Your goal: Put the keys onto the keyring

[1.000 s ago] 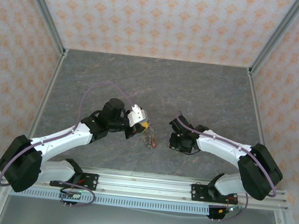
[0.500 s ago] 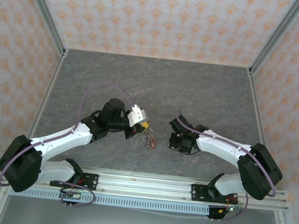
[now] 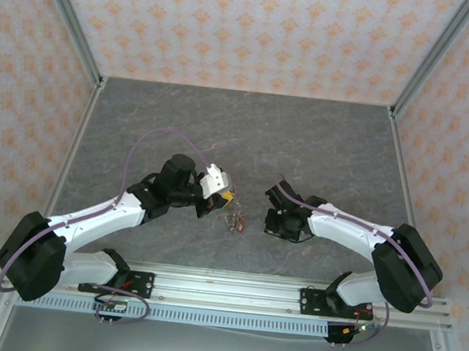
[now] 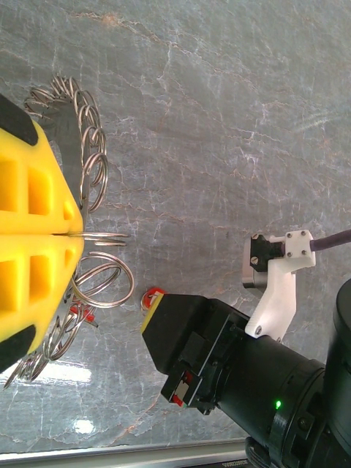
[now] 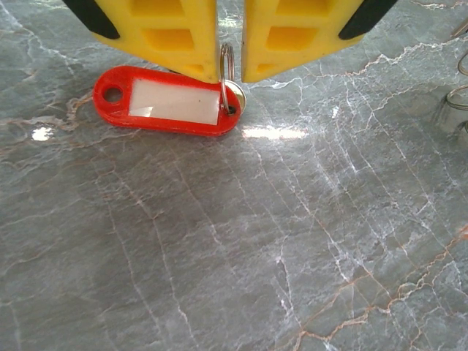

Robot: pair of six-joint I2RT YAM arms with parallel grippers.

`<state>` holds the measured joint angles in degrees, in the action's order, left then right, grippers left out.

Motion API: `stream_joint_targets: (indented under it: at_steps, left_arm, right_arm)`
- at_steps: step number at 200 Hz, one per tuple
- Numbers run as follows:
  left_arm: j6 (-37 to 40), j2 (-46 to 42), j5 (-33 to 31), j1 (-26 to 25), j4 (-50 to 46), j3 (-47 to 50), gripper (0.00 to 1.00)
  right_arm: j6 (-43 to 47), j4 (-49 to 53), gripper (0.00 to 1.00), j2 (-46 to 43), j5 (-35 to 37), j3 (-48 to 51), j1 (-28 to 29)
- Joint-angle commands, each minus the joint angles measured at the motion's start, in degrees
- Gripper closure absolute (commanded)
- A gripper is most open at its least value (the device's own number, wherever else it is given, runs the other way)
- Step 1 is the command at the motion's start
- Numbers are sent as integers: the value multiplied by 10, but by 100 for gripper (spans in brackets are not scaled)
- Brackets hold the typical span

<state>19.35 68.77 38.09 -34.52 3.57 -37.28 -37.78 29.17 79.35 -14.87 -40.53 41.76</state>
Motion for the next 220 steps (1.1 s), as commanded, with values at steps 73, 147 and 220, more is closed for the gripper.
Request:
stream_joint_targets:
  at_steps: [73, 147, 220]
  left_arm:
    - [-5, -11, 4, -4, 17, -13, 100]
    - [5, -10, 34, -8, 2, -17, 100]
    - [31, 2, 25, -52, -19, -27, 100]
  right_arm:
    - [42, 22, 96, -10, -1, -15, 6]
    - [306, -142, 100, -300, -19, 84, 10]
    - [546, -213, 100, -379, -102, 113, 10]
